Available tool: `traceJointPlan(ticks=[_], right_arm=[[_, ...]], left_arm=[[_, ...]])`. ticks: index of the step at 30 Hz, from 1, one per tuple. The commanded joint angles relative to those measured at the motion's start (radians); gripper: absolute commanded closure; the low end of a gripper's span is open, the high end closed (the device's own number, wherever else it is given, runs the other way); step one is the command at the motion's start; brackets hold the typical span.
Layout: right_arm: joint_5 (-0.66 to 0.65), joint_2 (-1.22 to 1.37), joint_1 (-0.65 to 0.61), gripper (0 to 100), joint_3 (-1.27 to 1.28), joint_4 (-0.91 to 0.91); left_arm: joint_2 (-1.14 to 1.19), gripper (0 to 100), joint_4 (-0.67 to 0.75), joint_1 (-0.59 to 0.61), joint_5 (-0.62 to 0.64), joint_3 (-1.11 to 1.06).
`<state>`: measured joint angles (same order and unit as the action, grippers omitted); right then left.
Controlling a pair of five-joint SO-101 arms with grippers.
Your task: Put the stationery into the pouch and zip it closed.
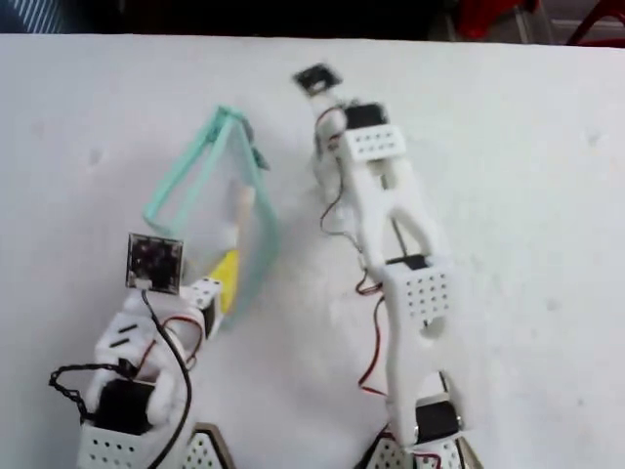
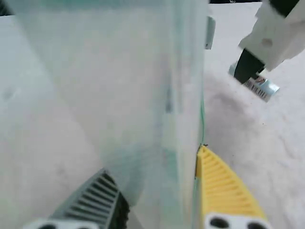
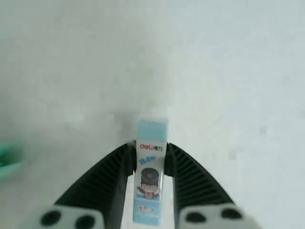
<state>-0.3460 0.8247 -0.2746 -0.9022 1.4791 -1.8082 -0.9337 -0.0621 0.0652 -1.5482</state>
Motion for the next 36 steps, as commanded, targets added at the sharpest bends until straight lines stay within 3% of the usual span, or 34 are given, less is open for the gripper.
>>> traceJointPlan(ticks=[1, 6, 24, 31, 36], right_arm=[[-0.006, -0.159, 0.015, 98.2, -0.161, 0.116], [-0.009, -0.240, -0.010, 98.2, -0.267, 0.236], [-0.008, -0.667, -0.031, 98.2, -0.272, 0.240], [-0.008, -0.911, -0.157, 98.2, -0.253, 0.242], [-0.009, -1.124, -0.274, 98.2, -0.101, 0.240]], left_arm=[[-0.016, 79, 0.034, 0.004, 0.014, 0.003], [-0.016, 79, 0.035, 0.002, 0.014, 0.003], [-0.016, 79, 0.035, 0.002, 0.011, 0.003], [-0.016, 79, 0.035, 0.002, 0.011, 0.003], [-0.016, 79, 0.048, 0.002, 0.011, -0.012]])
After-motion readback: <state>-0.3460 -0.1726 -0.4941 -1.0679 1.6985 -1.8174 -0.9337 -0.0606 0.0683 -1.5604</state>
